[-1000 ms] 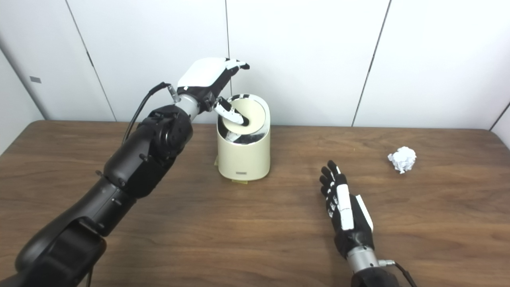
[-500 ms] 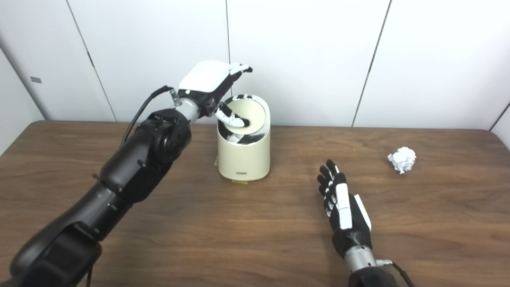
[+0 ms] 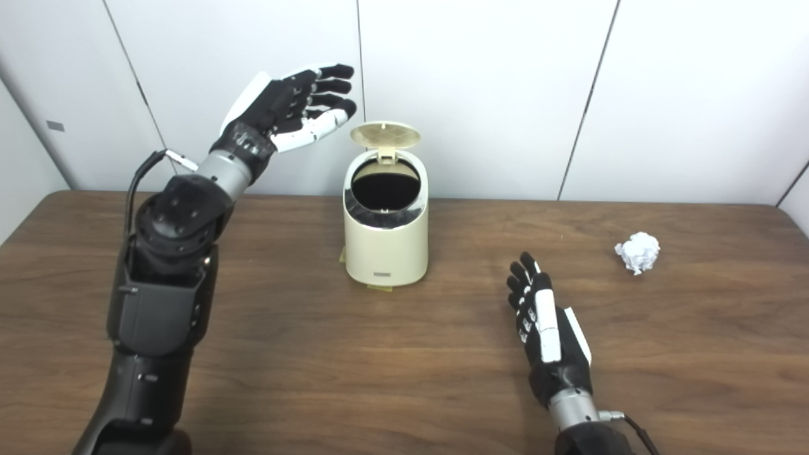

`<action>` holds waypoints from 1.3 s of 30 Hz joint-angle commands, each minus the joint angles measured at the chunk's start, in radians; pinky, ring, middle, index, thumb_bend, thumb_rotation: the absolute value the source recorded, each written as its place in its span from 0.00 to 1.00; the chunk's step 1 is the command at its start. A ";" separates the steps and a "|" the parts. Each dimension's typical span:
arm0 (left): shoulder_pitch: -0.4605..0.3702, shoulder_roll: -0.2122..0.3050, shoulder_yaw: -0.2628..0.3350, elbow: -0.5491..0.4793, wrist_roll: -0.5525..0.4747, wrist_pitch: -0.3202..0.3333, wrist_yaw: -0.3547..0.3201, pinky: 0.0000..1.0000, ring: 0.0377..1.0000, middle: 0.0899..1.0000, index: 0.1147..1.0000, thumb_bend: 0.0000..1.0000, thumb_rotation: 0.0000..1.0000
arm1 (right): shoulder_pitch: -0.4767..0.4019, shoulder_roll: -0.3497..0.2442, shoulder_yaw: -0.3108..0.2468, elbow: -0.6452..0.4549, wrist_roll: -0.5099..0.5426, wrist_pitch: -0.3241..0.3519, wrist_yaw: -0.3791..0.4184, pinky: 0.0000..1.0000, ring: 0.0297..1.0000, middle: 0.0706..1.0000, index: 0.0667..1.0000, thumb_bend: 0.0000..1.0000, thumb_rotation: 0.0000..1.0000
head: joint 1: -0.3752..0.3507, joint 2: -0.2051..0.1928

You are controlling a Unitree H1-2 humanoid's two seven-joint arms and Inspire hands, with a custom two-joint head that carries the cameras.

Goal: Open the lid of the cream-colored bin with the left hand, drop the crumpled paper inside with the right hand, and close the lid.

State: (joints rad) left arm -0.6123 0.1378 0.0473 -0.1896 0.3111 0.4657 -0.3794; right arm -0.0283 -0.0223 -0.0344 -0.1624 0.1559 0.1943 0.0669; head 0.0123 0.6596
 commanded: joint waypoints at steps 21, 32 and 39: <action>0.512 -0.121 0.074 -0.142 -0.247 -0.177 0.239 0.91 0.92 0.92 0.95 0.49 0.43 | -0.193 -0.165 -0.021 -0.045 -0.240 0.037 -0.054 0.94 0.95 0.93 0.93 0.76 0.50 | -0.028 0.013; 0.564 -0.149 0.069 -0.086 -0.306 -0.221 0.305 0.99 0.99 0.97 1.00 0.53 0.54 | -0.318 -0.409 -0.041 0.093 -0.455 -0.018 -0.081 0.89 0.89 0.89 0.90 0.85 0.21 | -0.085 0.012; 0.570 -0.112 0.070 -0.075 -0.346 -0.233 0.299 1.00 1.00 0.99 1.00 0.51 0.52 | -0.369 -0.493 -0.022 0.091 -0.604 0.090 -0.069 0.79 0.88 0.88 0.85 0.87 0.12 | -0.181 0.009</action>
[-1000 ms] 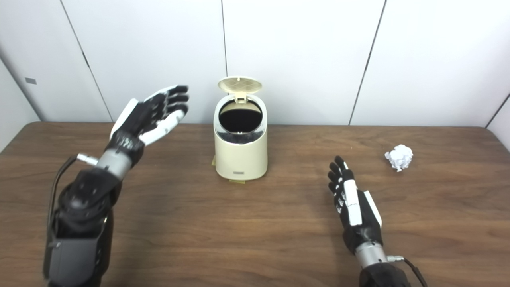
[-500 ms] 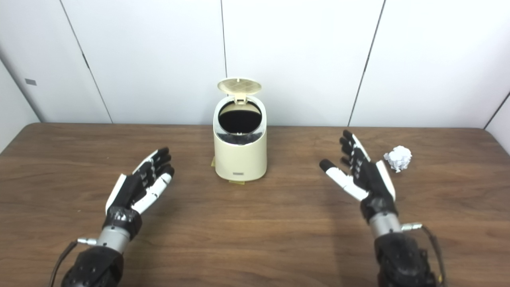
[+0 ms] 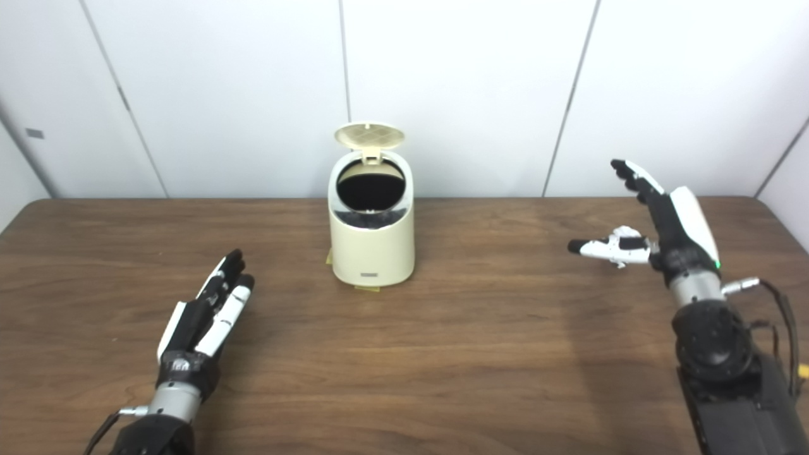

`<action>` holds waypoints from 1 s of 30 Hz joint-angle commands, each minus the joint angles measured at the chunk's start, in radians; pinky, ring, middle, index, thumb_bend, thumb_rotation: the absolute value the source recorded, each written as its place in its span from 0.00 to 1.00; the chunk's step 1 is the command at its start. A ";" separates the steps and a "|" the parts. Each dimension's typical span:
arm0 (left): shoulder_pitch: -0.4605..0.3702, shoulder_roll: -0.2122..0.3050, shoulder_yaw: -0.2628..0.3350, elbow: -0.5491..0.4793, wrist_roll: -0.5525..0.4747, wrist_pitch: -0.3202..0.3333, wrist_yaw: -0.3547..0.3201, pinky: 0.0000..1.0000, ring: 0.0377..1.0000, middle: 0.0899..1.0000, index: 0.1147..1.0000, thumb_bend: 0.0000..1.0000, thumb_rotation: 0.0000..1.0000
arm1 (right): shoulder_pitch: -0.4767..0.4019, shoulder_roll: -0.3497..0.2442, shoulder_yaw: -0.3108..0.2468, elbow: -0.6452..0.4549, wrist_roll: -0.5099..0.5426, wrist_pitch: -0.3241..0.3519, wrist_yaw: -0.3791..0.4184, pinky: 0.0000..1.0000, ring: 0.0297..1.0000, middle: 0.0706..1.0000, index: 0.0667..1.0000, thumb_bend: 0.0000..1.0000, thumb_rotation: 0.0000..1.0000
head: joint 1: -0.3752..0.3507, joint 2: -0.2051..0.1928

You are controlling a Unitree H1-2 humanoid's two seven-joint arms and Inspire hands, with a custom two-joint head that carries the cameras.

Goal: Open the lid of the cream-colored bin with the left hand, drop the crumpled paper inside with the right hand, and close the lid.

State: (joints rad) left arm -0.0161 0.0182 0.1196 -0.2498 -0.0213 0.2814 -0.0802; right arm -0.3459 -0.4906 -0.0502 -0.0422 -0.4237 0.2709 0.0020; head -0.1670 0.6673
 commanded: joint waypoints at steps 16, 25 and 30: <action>-0.019 0.076 0.012 -0.041 -0.072 -0.014 -0.003 1.00 1.00 1.00 1.00 0.47 0.44 | -0.150 -0.055 0.033 0.156 -0.098 0.142 0.055 0.78 0.90 0.91 0.87 0.92 0.08 | -0.148 0.005; -0.024 0.113 0.018 -0.103 -0.063 0.055 -0.002 1.00 1.00 0.98 1.00 0.49 0.46 | -0.227 -0.049 0.099 0.365 -0.107 0.095 0.037 0.78 0.89 0.89 0.86 0.95 0.10 | -0.143 0.014; -0.023 0.129 0.015 -0.131 -0.060 0.084 0.000 1.00 1.00 0.98 1.00 0.48 0.48 | -0.260 -0.046 0.146 0.460 -0.139 0.076 0.005 0.84 0.90 0.89 0.85 0.94 0.11 | -0.142 0.016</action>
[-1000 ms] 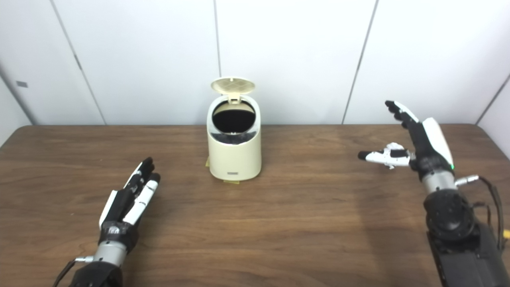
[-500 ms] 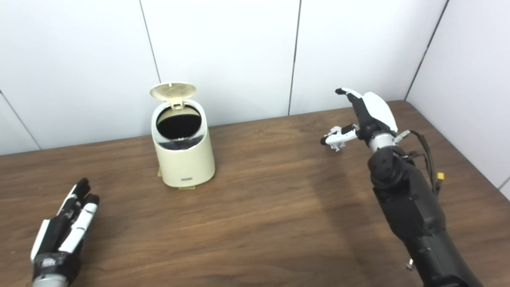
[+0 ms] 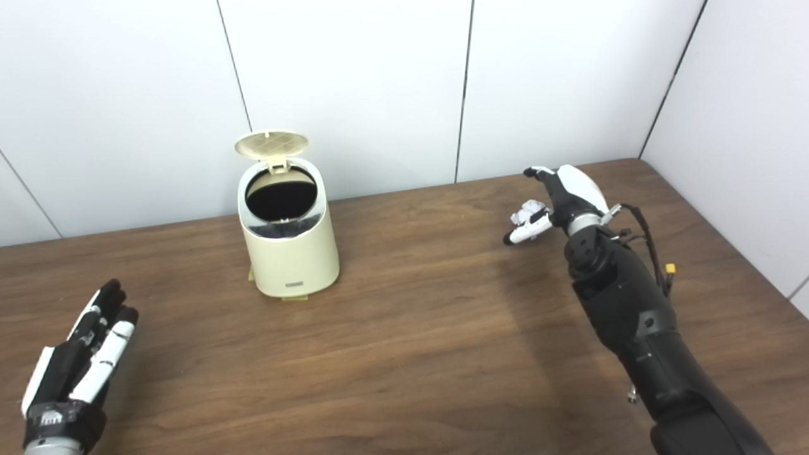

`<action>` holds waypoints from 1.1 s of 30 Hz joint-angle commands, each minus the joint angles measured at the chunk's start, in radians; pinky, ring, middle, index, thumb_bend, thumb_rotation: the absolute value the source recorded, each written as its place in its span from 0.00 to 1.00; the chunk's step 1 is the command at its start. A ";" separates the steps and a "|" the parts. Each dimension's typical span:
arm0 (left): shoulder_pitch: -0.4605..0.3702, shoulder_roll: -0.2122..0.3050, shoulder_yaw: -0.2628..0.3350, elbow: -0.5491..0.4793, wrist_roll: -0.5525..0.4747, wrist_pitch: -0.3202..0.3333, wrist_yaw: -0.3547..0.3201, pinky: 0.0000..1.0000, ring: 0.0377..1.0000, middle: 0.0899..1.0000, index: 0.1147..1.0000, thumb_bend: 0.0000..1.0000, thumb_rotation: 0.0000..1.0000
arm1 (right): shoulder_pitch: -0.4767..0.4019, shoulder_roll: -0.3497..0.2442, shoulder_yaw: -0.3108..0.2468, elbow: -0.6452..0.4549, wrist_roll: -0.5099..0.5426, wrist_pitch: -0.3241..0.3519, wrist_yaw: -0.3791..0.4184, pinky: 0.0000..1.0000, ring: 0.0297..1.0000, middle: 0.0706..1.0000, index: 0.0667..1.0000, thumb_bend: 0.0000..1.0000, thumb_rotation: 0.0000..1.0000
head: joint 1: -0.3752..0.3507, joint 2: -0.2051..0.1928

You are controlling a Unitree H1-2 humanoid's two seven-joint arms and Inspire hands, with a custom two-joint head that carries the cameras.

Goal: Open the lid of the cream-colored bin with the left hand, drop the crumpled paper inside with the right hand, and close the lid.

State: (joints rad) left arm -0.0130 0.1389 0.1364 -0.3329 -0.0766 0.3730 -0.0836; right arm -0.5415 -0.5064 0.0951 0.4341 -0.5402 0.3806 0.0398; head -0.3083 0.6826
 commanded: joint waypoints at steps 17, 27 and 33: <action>-0.047 0.003 0.022 -0.099 -0.080 0.059 0.007 0.99 1.00 1.00 1.00 0.43 0.39 | -0.022 -0.040 -0.001 -0.002 0.019 -0.038 -0.066 0.71 0.79 0.83 0.77 0.89 0.08 | 0.014 0.006; -0.041 0.012 0.023 -0.097 -0.109 0.054 0.002 0.94 1.00 1.00 1.00 0.42 0.38 | 0.008 -0.039 -0.015 -0.017 0.026 -0.040 -0.072 0.64 0.73 0.77 0.75 0.86 0.11 | 0.014 0.018; -0.046 -0.002 0.038 -0.093 -0.128 0.050 0.013 0.95 1.00 1.00 1.00 0.40 0.32 | 0.022 -0.028 -0.026 -0.030 0.034 -0.024 -0.079 0.64 0.72 0.76 0.75 0.86 0.07 | 0.014 0.021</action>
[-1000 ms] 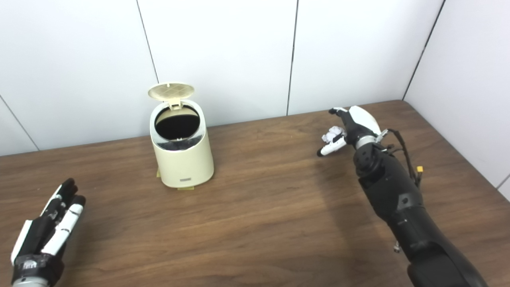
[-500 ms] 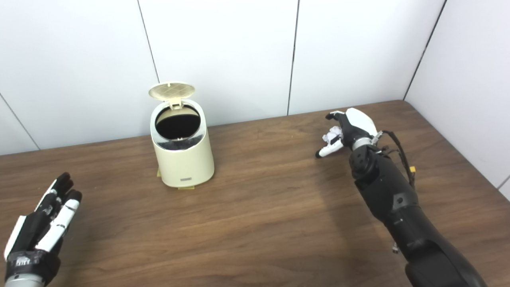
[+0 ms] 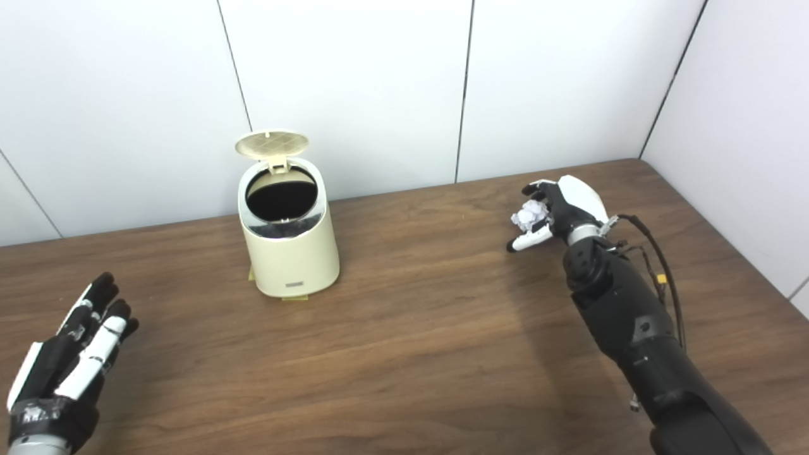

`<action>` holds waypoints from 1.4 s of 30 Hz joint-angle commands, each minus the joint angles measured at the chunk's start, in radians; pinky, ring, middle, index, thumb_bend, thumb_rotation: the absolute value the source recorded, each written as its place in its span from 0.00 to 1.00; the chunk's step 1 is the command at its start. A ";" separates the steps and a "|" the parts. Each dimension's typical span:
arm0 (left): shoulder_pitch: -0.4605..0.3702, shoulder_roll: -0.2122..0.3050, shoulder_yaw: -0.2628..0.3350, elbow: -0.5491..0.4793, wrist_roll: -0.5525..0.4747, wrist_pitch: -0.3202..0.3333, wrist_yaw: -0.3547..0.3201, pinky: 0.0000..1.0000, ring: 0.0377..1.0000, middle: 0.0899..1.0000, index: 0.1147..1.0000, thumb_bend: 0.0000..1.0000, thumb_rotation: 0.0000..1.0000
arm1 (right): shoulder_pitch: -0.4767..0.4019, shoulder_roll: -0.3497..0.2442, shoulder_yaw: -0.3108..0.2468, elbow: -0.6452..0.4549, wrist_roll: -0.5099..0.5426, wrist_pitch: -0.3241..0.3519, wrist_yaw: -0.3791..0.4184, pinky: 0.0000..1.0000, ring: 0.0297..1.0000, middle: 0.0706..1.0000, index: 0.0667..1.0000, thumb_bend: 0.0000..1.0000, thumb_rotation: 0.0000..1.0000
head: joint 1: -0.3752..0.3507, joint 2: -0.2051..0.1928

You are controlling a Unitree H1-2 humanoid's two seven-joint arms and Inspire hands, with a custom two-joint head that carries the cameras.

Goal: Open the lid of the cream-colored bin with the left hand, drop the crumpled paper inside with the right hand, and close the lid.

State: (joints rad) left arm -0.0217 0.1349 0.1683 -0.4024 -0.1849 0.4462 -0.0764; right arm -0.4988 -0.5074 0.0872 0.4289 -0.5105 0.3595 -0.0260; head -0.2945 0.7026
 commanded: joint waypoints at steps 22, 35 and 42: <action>-0.040 0.011 0.013 -0.051 -0.065 -0.006 0.018 0.93 1.00 1.00 1.00 0.50 0.34 | 0.079 0.036 0.021 -0.146 0.002 0.012 -0.008 0.32 0.35 0.44 0.52 0.51 0.00 | 0.033 0.013; -0.058 0.002 -0.010 -0.022 -0.059 -0.024 0.019 0.94 1.00 1.00 0.98 0.53 0.38 | 0.110 0.047 0.025 -0.446 -0.050 -0.014 -0.002 0.31 0.33 0.44 0.54 0.50 0.00 | 0.079 0.014; -0.056 -0.023 -0.016 -0.006 -0.056 -0.027 0.034 0.92 0.96 0.99 1.00 0.58 0.29 | 0.095 0.142 0.041 -0.631 -0.078 -0.008 0.006 0.27 0.32 0.43 0.54 0.50 0.00 | 0.091 0.008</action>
State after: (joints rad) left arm -0.0468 0.1124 0.1548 -0.3925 -0.2389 0.4509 -0.0443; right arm -0.3605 -0.3564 0.1322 -0.1681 -0.5738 0.3653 -0.0111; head -0.2040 0.7118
